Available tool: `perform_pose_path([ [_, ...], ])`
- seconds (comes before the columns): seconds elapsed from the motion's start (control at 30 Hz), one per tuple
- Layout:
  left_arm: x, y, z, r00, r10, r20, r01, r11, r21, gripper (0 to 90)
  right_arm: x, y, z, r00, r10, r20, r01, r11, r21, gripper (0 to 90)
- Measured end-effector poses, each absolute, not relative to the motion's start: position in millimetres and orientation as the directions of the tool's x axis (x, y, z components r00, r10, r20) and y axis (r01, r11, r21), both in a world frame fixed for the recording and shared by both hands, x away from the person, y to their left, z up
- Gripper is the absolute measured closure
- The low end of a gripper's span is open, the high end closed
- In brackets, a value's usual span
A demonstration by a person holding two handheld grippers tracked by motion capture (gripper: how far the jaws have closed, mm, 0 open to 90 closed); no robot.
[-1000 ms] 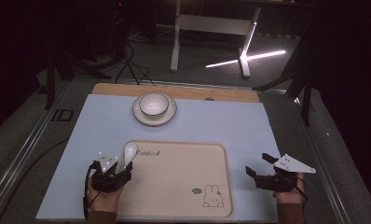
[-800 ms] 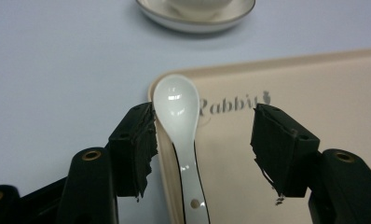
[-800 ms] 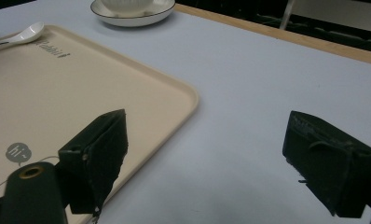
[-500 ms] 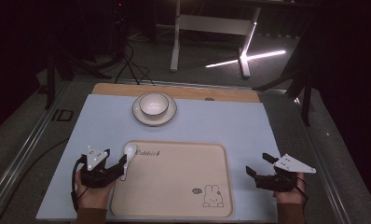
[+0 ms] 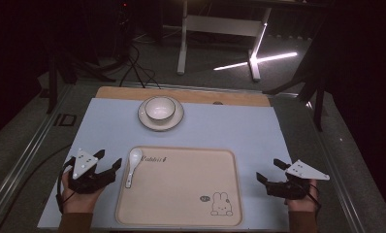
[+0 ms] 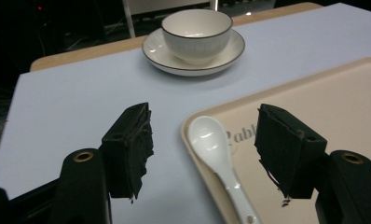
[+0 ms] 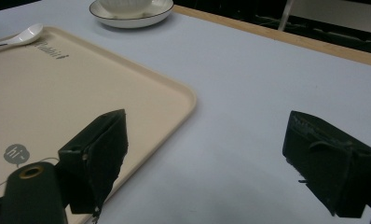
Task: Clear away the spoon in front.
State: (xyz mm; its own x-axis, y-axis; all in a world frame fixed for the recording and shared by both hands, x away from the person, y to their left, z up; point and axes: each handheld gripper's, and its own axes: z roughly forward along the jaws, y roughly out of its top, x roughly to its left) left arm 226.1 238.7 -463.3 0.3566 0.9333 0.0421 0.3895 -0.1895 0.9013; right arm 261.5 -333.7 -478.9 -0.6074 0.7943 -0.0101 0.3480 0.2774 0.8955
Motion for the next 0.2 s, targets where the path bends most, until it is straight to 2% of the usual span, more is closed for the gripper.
perform_pose_path([
  [0.2,230,256,-467,0.299,0.953,0.043,0.394,-0.164,0.904,36.0,263,-335,-479,-0.607,0.795,-0.011,0.348,0.278,0.895,13.8],
])
